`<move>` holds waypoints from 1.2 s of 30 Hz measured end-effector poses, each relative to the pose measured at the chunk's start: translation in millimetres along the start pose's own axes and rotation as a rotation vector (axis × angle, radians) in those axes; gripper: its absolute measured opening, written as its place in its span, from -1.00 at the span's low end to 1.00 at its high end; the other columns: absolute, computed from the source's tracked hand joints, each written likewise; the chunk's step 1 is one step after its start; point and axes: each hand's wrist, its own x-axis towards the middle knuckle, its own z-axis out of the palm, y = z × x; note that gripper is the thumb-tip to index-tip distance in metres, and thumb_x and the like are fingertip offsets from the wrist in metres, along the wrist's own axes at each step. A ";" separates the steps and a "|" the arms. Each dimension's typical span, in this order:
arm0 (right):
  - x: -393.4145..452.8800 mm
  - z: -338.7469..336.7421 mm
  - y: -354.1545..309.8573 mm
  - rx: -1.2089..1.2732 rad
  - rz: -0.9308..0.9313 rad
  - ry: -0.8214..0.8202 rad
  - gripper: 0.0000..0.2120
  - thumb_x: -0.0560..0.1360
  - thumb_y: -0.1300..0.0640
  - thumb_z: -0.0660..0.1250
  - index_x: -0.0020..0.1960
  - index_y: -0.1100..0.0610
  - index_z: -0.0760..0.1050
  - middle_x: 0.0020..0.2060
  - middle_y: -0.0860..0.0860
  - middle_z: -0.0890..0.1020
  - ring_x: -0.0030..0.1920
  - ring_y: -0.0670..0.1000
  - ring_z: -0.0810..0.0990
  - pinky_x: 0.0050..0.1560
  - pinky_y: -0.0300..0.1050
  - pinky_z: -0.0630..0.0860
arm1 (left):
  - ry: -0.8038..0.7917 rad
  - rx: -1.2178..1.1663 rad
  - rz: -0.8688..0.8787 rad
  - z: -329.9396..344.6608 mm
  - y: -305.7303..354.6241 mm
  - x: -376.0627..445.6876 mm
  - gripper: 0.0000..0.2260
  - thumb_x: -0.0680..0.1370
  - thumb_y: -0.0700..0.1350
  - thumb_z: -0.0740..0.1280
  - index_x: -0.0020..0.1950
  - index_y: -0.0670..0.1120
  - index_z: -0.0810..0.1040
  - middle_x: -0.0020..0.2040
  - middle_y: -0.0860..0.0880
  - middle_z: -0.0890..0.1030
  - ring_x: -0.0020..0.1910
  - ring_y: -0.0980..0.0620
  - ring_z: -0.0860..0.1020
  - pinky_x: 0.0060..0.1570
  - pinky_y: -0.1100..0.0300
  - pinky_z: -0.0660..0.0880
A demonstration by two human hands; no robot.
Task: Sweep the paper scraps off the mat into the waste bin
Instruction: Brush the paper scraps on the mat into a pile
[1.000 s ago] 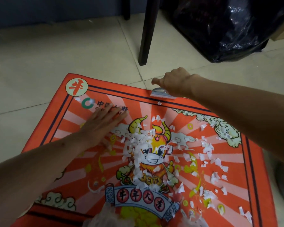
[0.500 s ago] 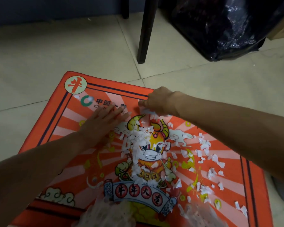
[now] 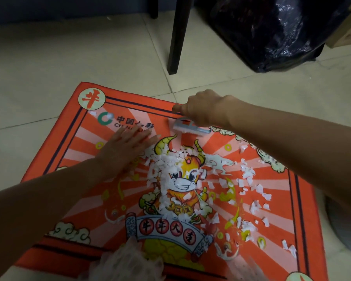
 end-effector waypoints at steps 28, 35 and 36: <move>-27.1 14.5 -26.8 0.063 0.068 0.021 -0.31 0.59 0.19 0.22 0.57 0.03 -0.09 -0.35 0.00 0.31 -0.33 0.03 0.36 -0.42 -0.17 0.20 | -0.058 -0.057 -0.058 -6.9 29.3 -9.1 0.29 0.11 -0.04 0.68 0.60 0.03 -0.13 0.60 -0.09 0.09 0.56 -0.19 0.09 0.45 -0.06 -0.21; -5.6 6.9 -24.7 0.105 0.114 0.109 -0.40 0.58 0.23 0.19 0.53 0.07 0.02 0.03 0.10 0.53 -0.07 0.12 0.51 -0.18 -0.08 0.30 | -0.082 -0.076 -0.074 1.9 23.0 -3.8 0.33 0.12 -0.01 0.68 0.60 0.05 -0.20 0.61 -0.07 0.05 0.57 -0.18 0.04 0.48 -0.15 -0.03; -1.6 2.7 -25.2 0.112 0.116 0.132 -0.43 0.58 0.23 0.19 0.52 0.08 0.04 0.08 0.12 0.53 0.00 0.14 0.54 -0.16 -0.07 0.31 | -0.075 -0.083 -0.081 3.7 21.2 -5.0 0.32 0.15 -0.01 0.67 0.59 0.05 -0.24 0.60 -0.07 0.04 0.57 -0.17 0.04 0.49 -0.16 0.01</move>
